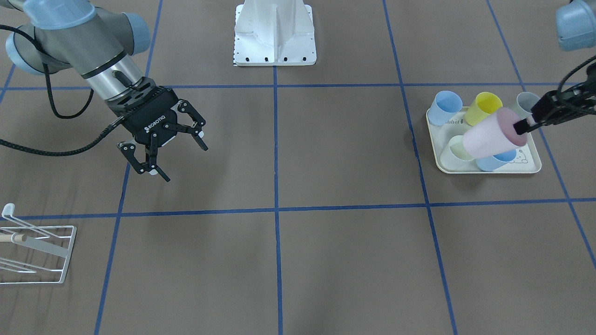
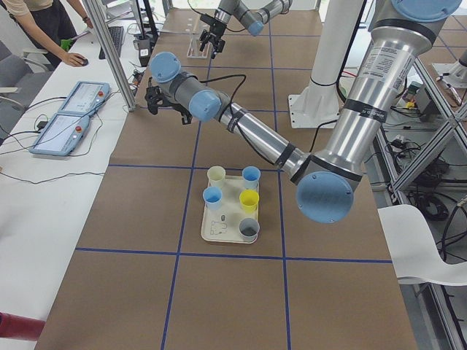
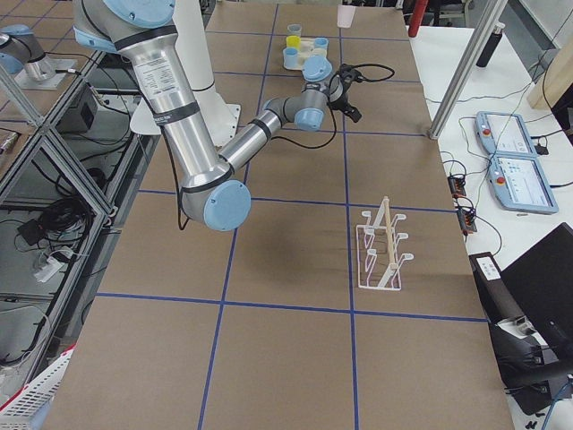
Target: Transfer IKEA cup to right arm and place on rack
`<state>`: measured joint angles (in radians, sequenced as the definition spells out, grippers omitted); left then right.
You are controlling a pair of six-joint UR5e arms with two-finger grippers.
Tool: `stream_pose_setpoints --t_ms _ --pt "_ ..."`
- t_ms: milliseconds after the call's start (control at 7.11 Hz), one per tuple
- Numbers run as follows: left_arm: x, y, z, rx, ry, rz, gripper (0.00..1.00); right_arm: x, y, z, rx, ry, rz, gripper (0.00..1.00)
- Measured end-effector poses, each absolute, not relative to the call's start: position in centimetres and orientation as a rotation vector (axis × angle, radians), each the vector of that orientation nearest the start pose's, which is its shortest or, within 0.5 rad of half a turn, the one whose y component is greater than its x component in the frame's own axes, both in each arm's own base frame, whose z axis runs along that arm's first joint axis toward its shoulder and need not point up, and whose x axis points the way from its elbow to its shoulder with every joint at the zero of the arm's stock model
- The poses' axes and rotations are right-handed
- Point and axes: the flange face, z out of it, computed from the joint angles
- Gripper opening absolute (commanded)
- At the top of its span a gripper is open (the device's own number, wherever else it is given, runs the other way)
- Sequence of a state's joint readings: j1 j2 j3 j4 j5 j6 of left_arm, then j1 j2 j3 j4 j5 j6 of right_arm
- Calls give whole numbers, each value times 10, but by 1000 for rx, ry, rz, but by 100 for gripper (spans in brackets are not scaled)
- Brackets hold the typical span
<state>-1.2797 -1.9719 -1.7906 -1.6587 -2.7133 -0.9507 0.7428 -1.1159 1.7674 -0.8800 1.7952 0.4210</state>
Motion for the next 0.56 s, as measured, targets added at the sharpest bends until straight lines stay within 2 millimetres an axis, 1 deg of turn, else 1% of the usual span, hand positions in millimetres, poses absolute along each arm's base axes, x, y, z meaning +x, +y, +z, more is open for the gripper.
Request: stream_pose_setpoints --t_ms 281,422,563 --pt "168 -572 256 -171 1270 -175 0 -419 -491 212 1103 -1017 -501 91" --pt "182 -573 240 -189 1279 -180 0 -436 -484 205 1158 -1040 -496 91" --pt "191 -579 225 -206 1286 -192 0 -452 -474 206 1228 -1068 -484 91"
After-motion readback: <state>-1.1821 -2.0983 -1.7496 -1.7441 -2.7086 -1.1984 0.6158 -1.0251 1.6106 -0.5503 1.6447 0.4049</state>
